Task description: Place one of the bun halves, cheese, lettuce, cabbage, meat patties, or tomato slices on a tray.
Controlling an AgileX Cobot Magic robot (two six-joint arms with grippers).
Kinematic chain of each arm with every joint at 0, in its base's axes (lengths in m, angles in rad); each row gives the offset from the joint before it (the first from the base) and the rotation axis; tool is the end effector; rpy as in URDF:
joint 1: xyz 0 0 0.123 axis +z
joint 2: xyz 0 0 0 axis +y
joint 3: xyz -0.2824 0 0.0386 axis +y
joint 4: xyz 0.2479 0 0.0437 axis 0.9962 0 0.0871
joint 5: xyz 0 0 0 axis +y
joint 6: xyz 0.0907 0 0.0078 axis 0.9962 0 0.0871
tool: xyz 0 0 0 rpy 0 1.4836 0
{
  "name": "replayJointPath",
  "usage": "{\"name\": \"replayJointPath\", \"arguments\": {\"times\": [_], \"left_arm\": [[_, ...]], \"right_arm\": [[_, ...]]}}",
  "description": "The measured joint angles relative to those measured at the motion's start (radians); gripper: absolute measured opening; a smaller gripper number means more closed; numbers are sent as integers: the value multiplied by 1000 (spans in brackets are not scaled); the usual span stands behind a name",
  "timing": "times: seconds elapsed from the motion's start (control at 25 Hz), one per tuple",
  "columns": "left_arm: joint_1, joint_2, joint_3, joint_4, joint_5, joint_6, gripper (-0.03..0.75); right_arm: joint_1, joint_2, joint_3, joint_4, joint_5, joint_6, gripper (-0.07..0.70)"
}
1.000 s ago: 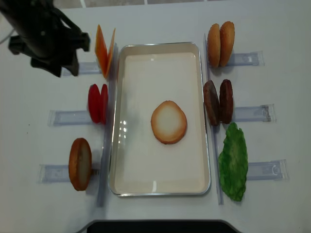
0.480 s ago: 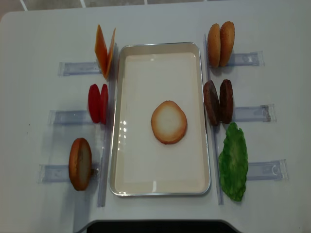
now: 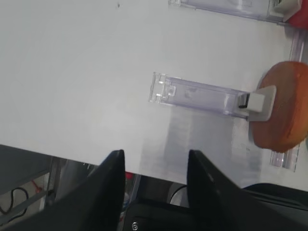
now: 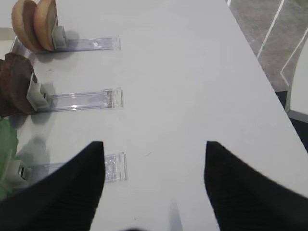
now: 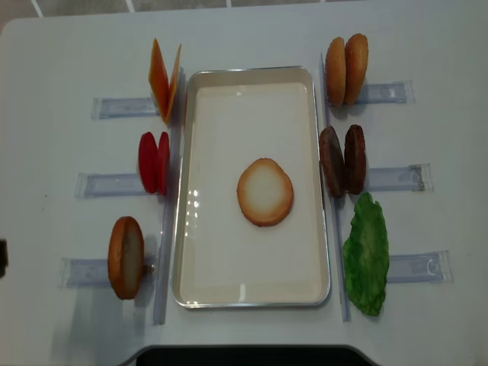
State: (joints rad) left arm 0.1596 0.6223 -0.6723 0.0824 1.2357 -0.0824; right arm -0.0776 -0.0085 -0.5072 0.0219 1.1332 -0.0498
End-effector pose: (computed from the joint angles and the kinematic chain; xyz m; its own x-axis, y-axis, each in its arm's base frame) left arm 0.0776 0.0197 0.2942 -0.8667 -0.1953 -0.4590 -0.2417 0.9694 0.0439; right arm -0.0100 0.0026 0.2733 -0.5062 -0.0013 -0.8624 0.0400 0.9989 -0.0249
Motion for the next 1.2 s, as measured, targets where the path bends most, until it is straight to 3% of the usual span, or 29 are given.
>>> {"name": "replayJointPath", "arguments": {"times": [0.24,0.4,0.52,0.68,1.2], "left_arm": [[0,-323,152,-3,-33,0,305],[0,-453,167,-3,-71,13,299],[0,-523,169,-3,-76,82,288],[0,-582,196,-13,-108,108,286],[0,-637,201,-24,-121,91,285]], "right_arm": [[0,0,0,0,0,0,429],[0,0,0,0,0,0,429],[0,0,0,0,0,0,429],[0,0,0,0,0,0,429],[0,0,0,0,0,0,429]]}}
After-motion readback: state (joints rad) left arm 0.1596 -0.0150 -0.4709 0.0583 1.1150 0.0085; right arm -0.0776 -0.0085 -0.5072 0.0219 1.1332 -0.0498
